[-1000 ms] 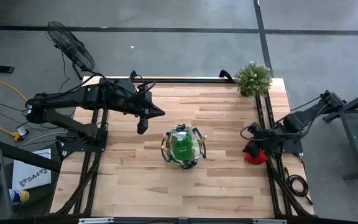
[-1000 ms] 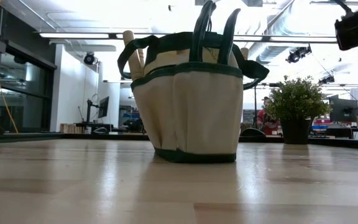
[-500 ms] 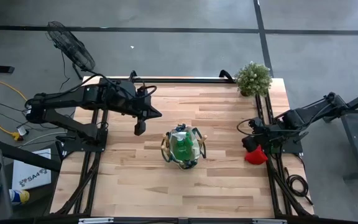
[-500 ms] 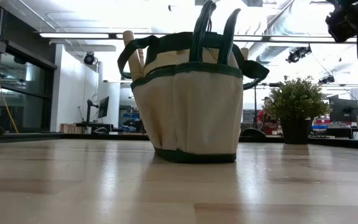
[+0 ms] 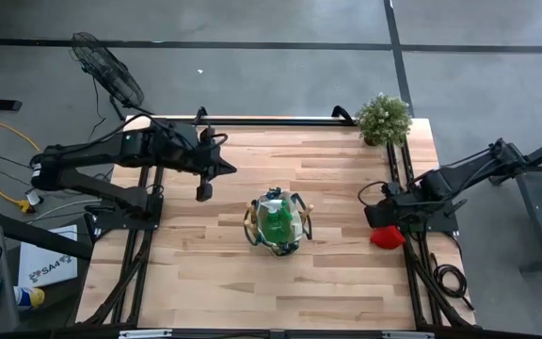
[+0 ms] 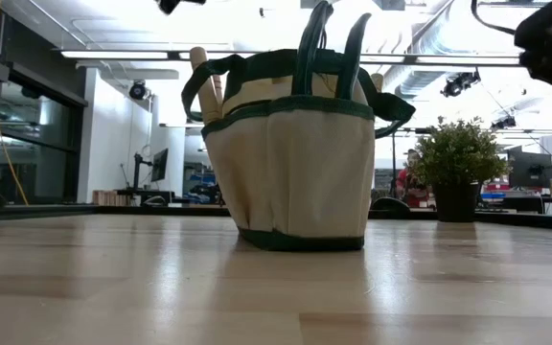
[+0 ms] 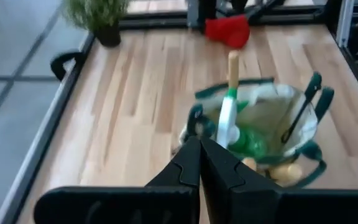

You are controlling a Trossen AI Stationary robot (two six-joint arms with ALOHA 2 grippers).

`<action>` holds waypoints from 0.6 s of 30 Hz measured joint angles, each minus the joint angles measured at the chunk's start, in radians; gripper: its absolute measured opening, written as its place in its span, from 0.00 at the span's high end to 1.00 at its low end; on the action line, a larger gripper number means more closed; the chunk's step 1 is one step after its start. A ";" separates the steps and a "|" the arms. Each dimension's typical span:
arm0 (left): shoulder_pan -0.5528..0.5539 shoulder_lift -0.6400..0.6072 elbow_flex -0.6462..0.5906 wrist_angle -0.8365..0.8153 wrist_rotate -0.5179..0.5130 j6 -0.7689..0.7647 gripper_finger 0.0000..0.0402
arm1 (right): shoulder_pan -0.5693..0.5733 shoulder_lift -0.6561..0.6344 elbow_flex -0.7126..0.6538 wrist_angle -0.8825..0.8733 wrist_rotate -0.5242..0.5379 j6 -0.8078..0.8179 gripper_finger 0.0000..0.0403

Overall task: Pick & Place Garden tools in Gardening bag
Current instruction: Put the red gloves into the white gardening bag

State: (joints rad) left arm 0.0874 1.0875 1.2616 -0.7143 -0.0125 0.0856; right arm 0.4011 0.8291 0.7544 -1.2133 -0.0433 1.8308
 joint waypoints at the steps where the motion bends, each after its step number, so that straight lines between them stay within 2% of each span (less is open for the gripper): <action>1: 0.018 -0.013 -0.030 0.011 0.022 0.001 1.00 | 0.000 0.010 0.000 -0.002 -0.006 0.013 0.51; 11: 0.278 -0.158 -0.351 0.307 0.343 0.023 1.00 | 0.000 0.120 0.000 -0.043 -0.009 0.123 0.51; 18: 0.454 -0.168 -0.451 0.325 0.557 0.079 1.00 | -0.001 0.155 0.000 -0.059 0.012 0.188 0.51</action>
State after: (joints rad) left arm 0.5413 0.9191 0.8102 -0.3896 0.5449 0.1643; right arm 0.4006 0.9845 0.7540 -1.2726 -0.0317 2.0191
